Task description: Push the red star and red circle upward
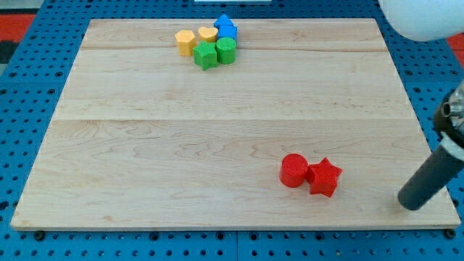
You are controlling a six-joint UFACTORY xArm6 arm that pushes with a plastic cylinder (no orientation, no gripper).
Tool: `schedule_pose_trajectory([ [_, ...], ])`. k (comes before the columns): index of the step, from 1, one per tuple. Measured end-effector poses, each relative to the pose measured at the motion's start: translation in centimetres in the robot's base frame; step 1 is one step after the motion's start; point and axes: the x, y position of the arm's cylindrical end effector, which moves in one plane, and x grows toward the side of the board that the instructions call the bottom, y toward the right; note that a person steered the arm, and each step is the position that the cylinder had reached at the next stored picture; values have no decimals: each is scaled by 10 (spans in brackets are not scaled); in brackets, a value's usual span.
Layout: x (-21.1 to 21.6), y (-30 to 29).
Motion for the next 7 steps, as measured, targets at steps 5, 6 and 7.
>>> schedule_pose_trajectory([
  [5,-45,-144],
  [6,-45,-144],
  [7,-45,-144],
])
